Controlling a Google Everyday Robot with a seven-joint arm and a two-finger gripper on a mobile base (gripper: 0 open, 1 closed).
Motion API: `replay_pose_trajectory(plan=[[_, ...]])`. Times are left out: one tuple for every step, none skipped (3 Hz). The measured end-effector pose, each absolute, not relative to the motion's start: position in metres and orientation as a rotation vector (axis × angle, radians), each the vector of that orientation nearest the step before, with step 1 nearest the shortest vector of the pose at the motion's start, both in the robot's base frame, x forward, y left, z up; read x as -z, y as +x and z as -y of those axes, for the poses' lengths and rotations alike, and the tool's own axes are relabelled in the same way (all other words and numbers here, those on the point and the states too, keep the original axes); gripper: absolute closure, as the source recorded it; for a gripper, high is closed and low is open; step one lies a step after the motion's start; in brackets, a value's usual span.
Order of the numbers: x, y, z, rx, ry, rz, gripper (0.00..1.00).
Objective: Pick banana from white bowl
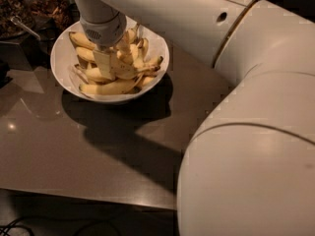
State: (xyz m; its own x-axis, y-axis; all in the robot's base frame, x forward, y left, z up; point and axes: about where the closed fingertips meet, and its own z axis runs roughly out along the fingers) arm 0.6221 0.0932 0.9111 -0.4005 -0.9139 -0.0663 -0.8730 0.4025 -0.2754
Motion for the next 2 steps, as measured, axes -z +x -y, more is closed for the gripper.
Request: replay_pose_trajectory(plan=[[-0.9111, 0.6221, -0.0932, 0.291, -1.586, -2.451, 0.97], [-0.9132, 0.6219, -0.0932, 0.290, -1.586, -2.450, 1.00]])
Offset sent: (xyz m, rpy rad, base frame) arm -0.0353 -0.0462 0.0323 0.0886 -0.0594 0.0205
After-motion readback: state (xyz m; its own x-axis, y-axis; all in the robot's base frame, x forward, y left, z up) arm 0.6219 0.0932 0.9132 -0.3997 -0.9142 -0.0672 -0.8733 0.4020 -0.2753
